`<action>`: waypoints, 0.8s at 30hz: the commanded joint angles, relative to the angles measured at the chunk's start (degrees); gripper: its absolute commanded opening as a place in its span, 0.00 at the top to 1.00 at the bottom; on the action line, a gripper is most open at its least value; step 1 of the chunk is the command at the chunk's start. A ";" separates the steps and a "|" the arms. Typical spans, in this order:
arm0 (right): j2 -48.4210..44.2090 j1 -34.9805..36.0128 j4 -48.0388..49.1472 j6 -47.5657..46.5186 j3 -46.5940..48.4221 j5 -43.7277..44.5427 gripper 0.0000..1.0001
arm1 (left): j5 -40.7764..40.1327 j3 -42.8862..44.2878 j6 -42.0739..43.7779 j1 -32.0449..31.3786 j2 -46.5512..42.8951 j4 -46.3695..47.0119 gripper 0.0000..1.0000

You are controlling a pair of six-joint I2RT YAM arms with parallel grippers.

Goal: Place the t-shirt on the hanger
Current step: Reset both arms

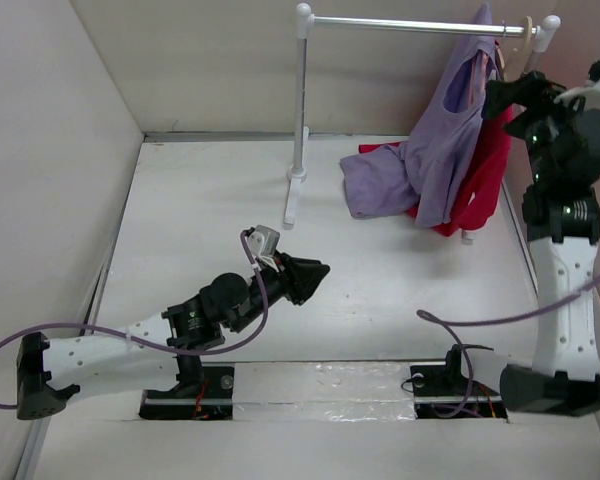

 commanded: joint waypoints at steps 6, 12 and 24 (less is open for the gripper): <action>-24.01 5.73 11.67 6.57 -21.78 -14.11 0.00 | -8.15 12.97 1.86 -0.28 -3.53 -10.67 0.60; -38.86 10.48 6.86 6.57 -29.70 -19.31 0.00 | -10.18 16.67 -0.86 -0.28 -10.11 -17.08 0.45; -57.60 10.48 -16.71 -0.72 -25.50 -13.08 0.00 | -13.08 17.72 -4.55 -0.28 -23.40 -28.42 0.41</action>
